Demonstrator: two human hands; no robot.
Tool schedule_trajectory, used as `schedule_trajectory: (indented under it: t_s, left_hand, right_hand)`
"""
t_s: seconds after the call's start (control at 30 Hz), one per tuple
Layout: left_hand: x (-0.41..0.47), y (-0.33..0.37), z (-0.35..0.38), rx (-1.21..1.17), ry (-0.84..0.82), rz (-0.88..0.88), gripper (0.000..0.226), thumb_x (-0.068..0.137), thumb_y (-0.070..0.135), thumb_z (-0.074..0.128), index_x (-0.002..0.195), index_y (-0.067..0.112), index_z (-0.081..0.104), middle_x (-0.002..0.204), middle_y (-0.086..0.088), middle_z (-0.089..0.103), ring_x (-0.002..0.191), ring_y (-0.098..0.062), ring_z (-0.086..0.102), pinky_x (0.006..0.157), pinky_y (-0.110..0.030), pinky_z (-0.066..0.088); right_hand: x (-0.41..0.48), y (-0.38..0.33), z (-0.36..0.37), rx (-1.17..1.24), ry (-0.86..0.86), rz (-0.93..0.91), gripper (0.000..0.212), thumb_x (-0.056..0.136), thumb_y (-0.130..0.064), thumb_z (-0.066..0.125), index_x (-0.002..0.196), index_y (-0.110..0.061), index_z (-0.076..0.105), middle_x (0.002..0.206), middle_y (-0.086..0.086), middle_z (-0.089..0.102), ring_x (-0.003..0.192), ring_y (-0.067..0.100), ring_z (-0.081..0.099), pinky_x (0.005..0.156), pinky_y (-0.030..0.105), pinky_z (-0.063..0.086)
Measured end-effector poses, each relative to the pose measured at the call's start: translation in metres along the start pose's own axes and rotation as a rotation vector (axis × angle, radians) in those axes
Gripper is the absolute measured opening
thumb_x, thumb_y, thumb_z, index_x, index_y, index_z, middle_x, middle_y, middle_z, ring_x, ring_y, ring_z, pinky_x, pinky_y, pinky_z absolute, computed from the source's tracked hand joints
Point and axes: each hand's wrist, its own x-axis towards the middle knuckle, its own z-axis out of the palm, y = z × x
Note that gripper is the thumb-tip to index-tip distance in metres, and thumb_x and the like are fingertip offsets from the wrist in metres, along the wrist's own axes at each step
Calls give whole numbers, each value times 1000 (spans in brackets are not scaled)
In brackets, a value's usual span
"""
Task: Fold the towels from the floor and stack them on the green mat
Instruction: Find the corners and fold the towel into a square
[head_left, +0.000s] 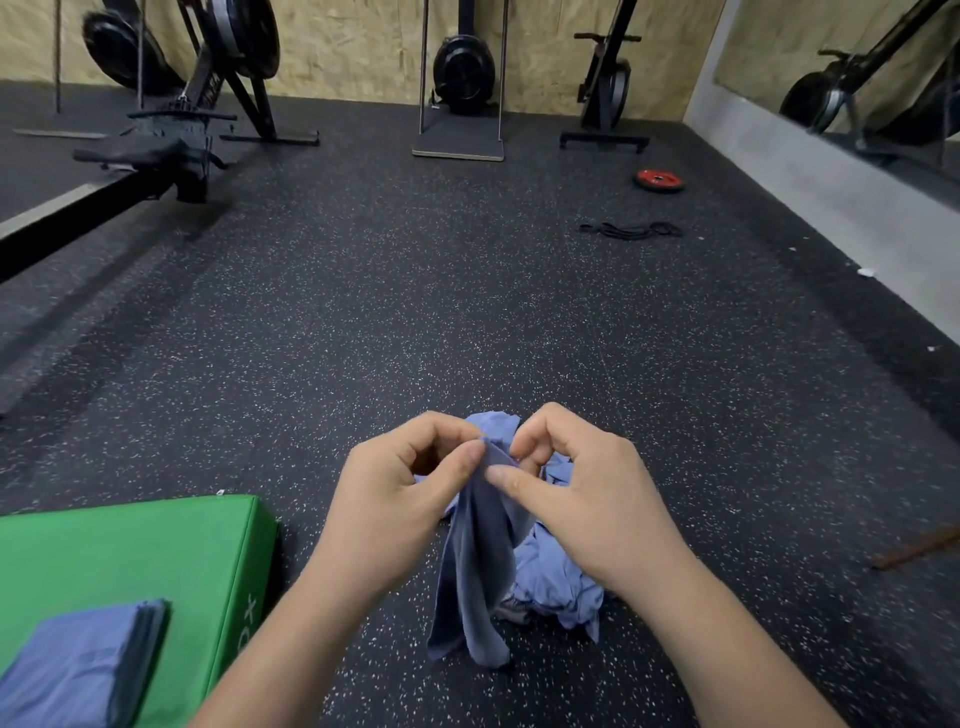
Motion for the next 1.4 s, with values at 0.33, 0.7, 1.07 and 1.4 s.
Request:
schedule_trajectory:
  t_s: [0.33, 0.7, 1.07, 1.4]
  left_hand:
    - [11, -2, -25, 23, 126, 77, 9, 111, 24, 59, 107, 23, 68, 91, 6, 64, 86, -9, 56, 81, -33, 47]
    - [12, 4, -32, 56, 248, 125, 15, 110, 13, 58, 104, 23, 67, 94, 11, 70, 87, -7, 61, 82, -26, 48]
    - [6, 8, -15, 125, 79, 141, 21, 104, 8, 67, 99, 28, 72, 91, 9, 74, 85, -5, 65, 78, -24, 51]
    - [-3, 9, -1, 215, -119, 163, 18, 103, 13, 71, 99, 31, 75, 94, 8, 77, 87, -16, 71, 77, -37, 54]
  right_hand:
    - [7, 22, -10, -460, 99, -113, 20, 98, -42, 71, 84, -32, 61, 86, -22, 60, 108, 2, 51, 127, 43, 16]
    - [4, -1, -16, 16, 329, -156, 28, 91, -11, 83, 105, -32, 72, 105, -12, 59, 101, 14, 62, 86, 14, 47]
    - [-4, -6, -12, -281, 86, -198, 64, 90, -39, 80, 146, -46, 50, 142, -34, 46, 139, -11, 27, 118, 27, 30]
    - [1, 0, -3, -248, -50, -257, 26, 88, -51, 80, 101, -37, 61, 111, -23, 55, 125, -9, 37, 111, 25, 29]
